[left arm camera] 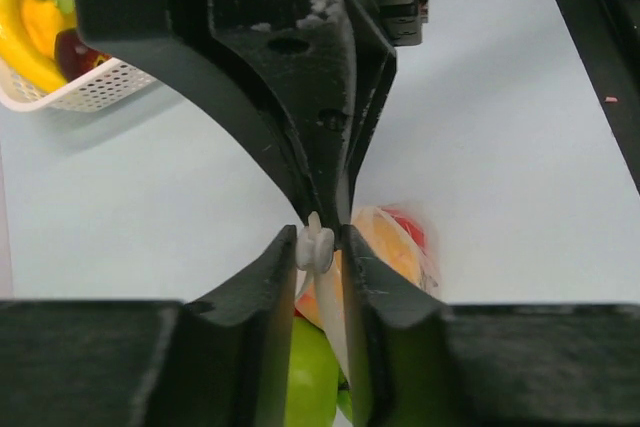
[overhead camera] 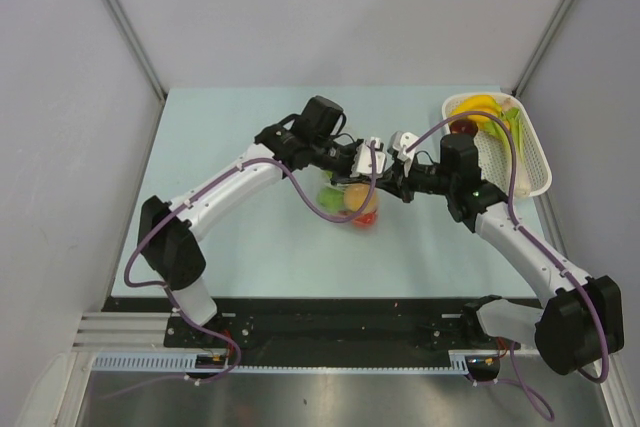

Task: Place the food in the zip-top bag and seal the zipper
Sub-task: Zip the zipper food storage bag at the center of the board.

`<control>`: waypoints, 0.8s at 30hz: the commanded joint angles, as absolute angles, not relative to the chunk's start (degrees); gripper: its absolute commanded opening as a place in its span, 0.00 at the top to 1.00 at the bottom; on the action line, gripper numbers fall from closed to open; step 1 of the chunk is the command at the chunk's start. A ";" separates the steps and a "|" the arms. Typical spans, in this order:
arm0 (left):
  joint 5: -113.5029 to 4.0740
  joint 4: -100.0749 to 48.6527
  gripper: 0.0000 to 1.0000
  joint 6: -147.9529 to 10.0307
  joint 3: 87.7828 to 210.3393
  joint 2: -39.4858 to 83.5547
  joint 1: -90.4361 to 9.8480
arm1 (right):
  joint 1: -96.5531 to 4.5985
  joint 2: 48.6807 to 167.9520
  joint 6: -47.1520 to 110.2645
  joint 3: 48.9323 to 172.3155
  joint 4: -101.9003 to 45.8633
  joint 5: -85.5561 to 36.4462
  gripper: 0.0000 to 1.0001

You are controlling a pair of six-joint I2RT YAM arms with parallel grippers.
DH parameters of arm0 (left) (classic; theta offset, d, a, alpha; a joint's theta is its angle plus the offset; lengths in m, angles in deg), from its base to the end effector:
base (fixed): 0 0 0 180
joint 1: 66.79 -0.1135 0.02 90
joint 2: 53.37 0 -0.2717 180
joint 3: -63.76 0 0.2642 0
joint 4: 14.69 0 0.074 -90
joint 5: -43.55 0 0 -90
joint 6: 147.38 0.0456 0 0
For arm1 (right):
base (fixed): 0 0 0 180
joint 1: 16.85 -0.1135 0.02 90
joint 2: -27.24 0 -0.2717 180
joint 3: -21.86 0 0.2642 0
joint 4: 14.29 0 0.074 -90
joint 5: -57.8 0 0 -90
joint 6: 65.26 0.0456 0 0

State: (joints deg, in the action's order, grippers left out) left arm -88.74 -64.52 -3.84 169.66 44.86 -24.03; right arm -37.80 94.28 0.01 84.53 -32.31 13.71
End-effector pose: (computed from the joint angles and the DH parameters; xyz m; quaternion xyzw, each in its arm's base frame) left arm 0.2733 -0.2945 0.3454 0.7327 0.4599 -0.2928 0.4075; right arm 0.2453 0.1290 0.3033 -0.4970 0.6209 0.3070 0.5227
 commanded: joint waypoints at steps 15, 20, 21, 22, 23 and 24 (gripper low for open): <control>-86.53 -66.92 0.84 0.01 174.71 48.93 -29.79 | -37.95 88.58 -4.53 84.82 -35.33 14.92 1.00; -85.83 -68.51 0.85 2.12 174.98 49.11 -30.58 | -36.45 88.58 -5.58 84.82 -36.03 15.35 1.00; -85.74 -68.77 0.85 2.29 175.06 49.20 -30.84 | -36.01 88.32 -5.75 84.82 -36.38 15.44 1.00; -85.48 -69.03 0.85 2.47 174.98 49.20 -31.46 | -35.31 88.15 -6.02 84.82 -36.65 15.79 1.00; -85.39 -69.12 0.85 2.56 174.98 49.37 -31.81 | -35.05 88.06 -6.63 84.91 -36.91 15.97 1.00; -85.13 -69.21 0.85 2.65 174.98 49.46 -32.16 | -34.70 87.88 -6.98 84.82 -37.44 16.14 1.00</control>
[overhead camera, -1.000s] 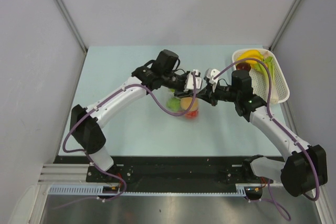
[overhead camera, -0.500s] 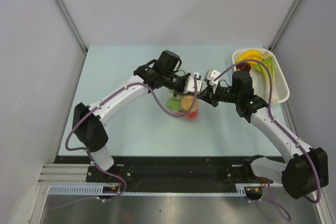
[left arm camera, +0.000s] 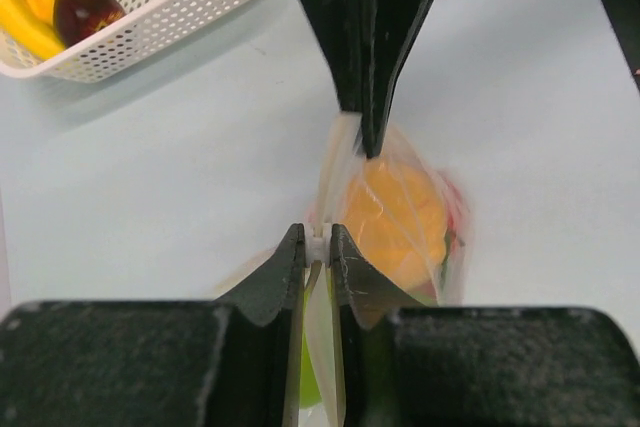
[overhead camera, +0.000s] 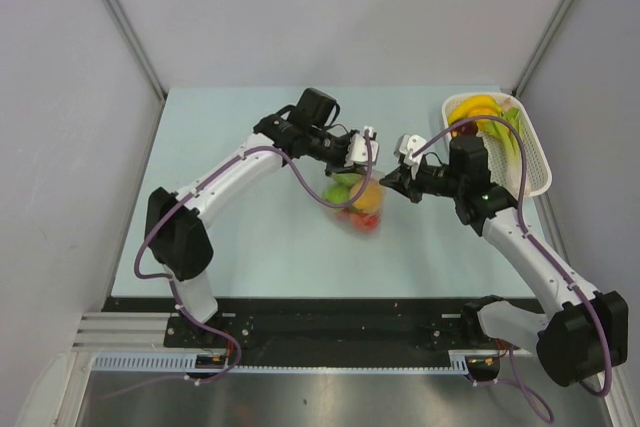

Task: Place the food in the zip-top bag and seal the zipper
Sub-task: Zip the zipper food storage bag at the center of the board.

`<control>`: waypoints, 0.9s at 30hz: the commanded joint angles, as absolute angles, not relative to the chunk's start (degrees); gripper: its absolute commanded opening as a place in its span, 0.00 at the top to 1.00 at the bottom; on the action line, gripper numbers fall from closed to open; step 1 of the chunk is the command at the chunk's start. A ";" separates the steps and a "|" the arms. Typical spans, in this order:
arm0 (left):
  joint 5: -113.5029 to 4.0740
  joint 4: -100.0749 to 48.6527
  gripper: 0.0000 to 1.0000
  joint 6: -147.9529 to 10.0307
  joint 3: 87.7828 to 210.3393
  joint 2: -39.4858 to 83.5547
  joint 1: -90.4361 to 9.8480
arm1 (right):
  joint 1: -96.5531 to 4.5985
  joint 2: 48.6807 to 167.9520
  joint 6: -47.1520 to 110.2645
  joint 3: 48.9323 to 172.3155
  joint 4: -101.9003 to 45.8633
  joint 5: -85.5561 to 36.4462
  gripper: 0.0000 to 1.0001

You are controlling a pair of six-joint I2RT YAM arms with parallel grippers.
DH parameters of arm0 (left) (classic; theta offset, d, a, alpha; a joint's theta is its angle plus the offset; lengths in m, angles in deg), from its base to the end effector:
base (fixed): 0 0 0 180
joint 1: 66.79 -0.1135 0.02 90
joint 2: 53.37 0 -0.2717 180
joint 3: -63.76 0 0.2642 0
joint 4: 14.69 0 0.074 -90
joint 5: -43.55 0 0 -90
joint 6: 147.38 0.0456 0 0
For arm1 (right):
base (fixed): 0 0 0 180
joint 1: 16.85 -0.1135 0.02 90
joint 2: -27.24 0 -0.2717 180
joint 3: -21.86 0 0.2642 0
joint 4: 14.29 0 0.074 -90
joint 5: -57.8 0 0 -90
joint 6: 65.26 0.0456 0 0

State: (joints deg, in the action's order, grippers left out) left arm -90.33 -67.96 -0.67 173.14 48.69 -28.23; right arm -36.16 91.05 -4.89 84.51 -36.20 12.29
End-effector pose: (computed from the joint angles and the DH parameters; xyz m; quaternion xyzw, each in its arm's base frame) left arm 0.3033 -0.2822 0.3361 0.7298 0.4759 -0.2872 0.3981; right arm 0.2369 0.1169 0.3102 -0.5098 0.6163 0.2686 0.5367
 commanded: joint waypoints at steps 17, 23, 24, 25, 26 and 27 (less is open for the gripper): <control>-78.98 -74.83 0.84 7.74 175.95 49.11 -42.35 | -26.08 85.59 -12.08 84.91 -44.03 15.44 1.00; -75.99 -75.36 0.84 8.10 175.07 48.85 -46.92 | -23.62 85.86 -12.26 84.91 -44.39 14.12 1.00; -75.98 -75.36 0.84 8.10 175.07 48.85 -48.15 | -23.01 86.03 -12.26 84.82 -44.12 14.04 1.00; -75.72 -75.36 0.84 8.01 174.98 48.76 -48.68 | -22.74 86.03 -12.17 84.91 -43.69 14.21 1.00; -75.72 -75.45 0.84 7.92 175.06 48.76 -49.12 | -22.48 86.12 -11.82 84.91 -43.42 14.38 1.00; -75.81 -75.54 0.84 7.57 174.98 48.67 -49.65 | -22.48 86.21 -11.82 84.91 -43.25 14.47 1.00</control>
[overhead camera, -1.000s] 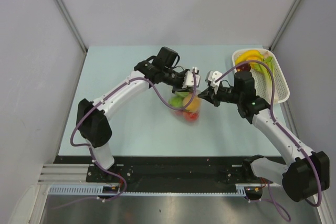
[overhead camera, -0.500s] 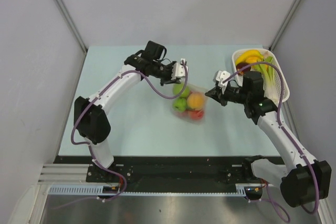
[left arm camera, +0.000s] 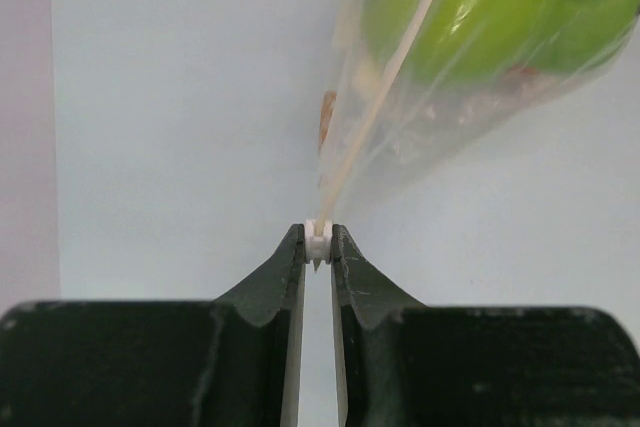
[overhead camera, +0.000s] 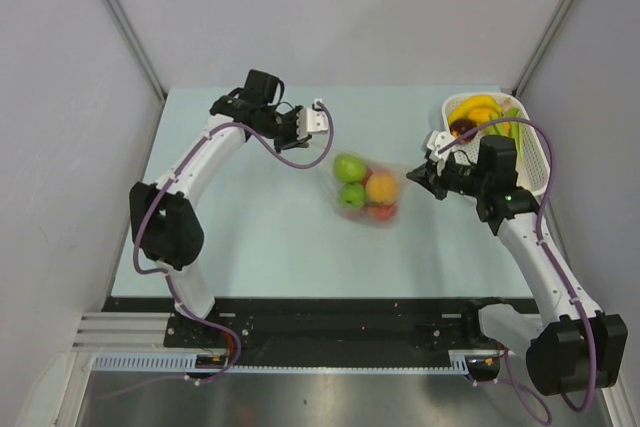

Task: Place the food in the zip-top bag and seal the zipper
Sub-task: Zip the zipper food storage bag at the center of the board, then place the zipper food storage bag at the center of the board.

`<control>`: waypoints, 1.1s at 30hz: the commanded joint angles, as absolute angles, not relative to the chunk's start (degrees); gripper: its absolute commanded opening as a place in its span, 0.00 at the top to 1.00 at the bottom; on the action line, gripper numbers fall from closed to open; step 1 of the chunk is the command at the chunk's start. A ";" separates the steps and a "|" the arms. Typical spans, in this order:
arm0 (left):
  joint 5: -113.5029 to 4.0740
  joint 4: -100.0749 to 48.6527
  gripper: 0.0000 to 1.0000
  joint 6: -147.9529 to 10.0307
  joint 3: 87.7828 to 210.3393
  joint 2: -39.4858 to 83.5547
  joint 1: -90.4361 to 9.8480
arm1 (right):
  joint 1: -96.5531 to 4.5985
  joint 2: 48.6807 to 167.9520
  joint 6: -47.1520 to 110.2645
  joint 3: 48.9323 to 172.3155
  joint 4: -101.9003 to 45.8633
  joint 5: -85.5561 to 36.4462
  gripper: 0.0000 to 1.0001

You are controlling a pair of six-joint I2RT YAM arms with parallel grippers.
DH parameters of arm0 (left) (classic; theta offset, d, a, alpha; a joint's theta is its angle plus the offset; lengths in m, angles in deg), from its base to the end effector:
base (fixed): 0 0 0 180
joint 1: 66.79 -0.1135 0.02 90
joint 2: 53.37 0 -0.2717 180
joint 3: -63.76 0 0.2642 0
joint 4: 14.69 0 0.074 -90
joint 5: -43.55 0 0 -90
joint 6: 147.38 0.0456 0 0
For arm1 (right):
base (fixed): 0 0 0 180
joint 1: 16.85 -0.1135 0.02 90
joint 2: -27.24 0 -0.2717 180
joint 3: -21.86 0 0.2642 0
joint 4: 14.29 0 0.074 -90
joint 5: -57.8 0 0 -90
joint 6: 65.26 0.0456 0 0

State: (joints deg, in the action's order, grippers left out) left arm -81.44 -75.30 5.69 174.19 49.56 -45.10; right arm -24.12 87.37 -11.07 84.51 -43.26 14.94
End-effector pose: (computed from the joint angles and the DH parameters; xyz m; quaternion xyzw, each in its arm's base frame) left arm 0.3709 -0.1757 0.3237 0.6801 0.6042 -0.1602 0.3831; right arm 0.2365 0.0639 0.3139 -0.4819 0.6475 0.2105 0.5516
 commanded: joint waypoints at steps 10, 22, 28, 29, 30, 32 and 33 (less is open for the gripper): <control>-80.54 -79.48 1.00 4.40 174.10 41.03 -49.74 | -24.05 83.85 -7.52 85.43 -41.82 17.10 1.00; -83.02 -98.11 1.00 5.55 163.12 21.34 -47.02 | -38.03 78.29 1.36 87.11 -54.15 14.74 1.00; -78.01 -88.48 1.00 -2.27 152.23 20.89 -47.63 | -37.68 90.59 2.16 88.16 -47.92 12.46 1.00; -77.14 -83.15 0.99 -3.41 151.17 21.68 -48.33 | -37.51 92.61 1.81 88.60 -46.94 11.76 1.00; -76.43 -80.92 0.99 -6.55 150.12 23.86 -48.86 | -36.98 94.19 1.63 89.13 -45.80 11.14 1.00; -74.76 -75.65 0.97 -9.47 150.10 27.12 -50.44 | -35.58 99.29 1.71 89.57 -41.50 9.47 1.00; -74.23 -74.06 0.96 -12.00 151.32 30.27 -50.79 | -35.22 100.96 1.80 89.74 -40.18 8.94 1.00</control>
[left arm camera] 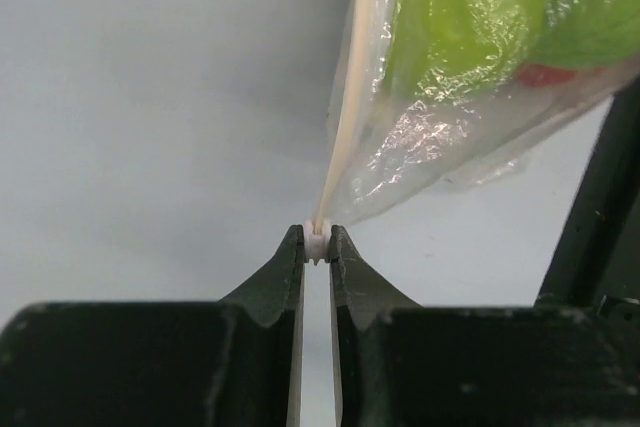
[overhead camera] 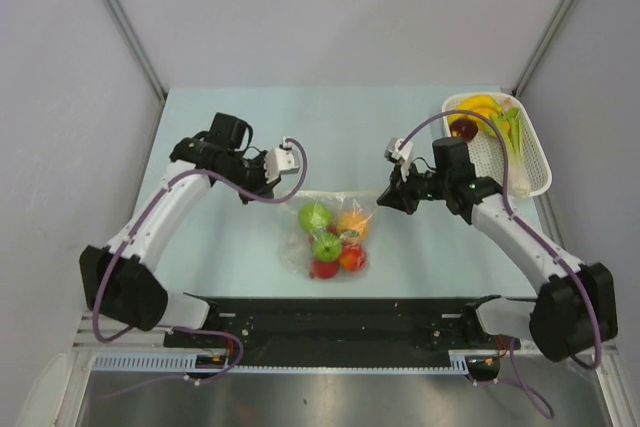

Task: Place the food in the zip-top bag and seal the zipper
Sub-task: Place the zipper food storage bag at the center of the board.

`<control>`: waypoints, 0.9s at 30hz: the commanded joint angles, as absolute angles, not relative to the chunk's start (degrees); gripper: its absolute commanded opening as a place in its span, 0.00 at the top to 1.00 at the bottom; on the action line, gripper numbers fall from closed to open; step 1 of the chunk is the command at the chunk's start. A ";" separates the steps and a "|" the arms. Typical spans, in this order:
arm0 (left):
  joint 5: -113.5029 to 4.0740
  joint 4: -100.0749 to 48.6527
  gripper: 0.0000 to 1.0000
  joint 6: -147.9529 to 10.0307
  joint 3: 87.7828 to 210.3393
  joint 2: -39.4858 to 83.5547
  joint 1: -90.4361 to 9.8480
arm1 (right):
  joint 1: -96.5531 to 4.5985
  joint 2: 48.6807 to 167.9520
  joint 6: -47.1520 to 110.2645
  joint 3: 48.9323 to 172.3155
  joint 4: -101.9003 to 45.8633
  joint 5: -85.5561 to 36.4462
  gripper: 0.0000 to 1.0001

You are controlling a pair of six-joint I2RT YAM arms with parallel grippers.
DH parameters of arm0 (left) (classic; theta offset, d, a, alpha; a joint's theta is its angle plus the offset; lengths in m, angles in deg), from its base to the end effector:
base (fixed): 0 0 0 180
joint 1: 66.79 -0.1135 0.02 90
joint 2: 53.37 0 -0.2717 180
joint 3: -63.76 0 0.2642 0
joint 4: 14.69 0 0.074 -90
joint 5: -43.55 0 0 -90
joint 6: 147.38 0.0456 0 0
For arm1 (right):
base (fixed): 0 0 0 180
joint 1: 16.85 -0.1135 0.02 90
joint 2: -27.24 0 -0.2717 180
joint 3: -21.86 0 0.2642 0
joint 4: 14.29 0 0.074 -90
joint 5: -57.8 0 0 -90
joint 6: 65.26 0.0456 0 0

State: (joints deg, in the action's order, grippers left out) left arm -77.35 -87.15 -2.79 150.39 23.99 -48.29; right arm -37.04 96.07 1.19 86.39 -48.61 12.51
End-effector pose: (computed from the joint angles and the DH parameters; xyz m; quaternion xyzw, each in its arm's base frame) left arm 0.2508 -0.1086 0.3202 0.6079 0.7165 -0.1772 0.2927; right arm 0.2409 0.1228 0.2806 -0.4635 0.7120 0.3308 0.4108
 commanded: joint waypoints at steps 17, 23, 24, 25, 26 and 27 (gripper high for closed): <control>-76.94 -69.30 0.25 -27.93 162.68 44.63 -54.75 | -30.91 114.96 10.67 98.27 -30.50 7.71 0.20; -79.50 -66.49 0.00 -38.36 163.97 38.83 -57.38 | -26.80 108.37 20.16 99.32 -30.50 7.44 0.00; -79.67 -66.66 0.01 -40.05 165.21 38.74 -57.82 | -25.91 107.58 22.78 99.50 -30.67 7.53 0.00; -80.11 -66.66 0.00 -41.98 166.44 38.74 -58.26 | -24.86 106.35 23.76 99.85 -30.85 7.62 0.00; -80.03 -66.40 0.00 -46.00 168.54 38.74 -59.31 | -22.93 105.73 24.47 100.03 -31.02 7.62 0.00; -79.68 -66.14 0.00 -47.78 169.52 38.82 -59.76 | -21.70 105.20 25.70 100.12 -31.64 7.18 0.00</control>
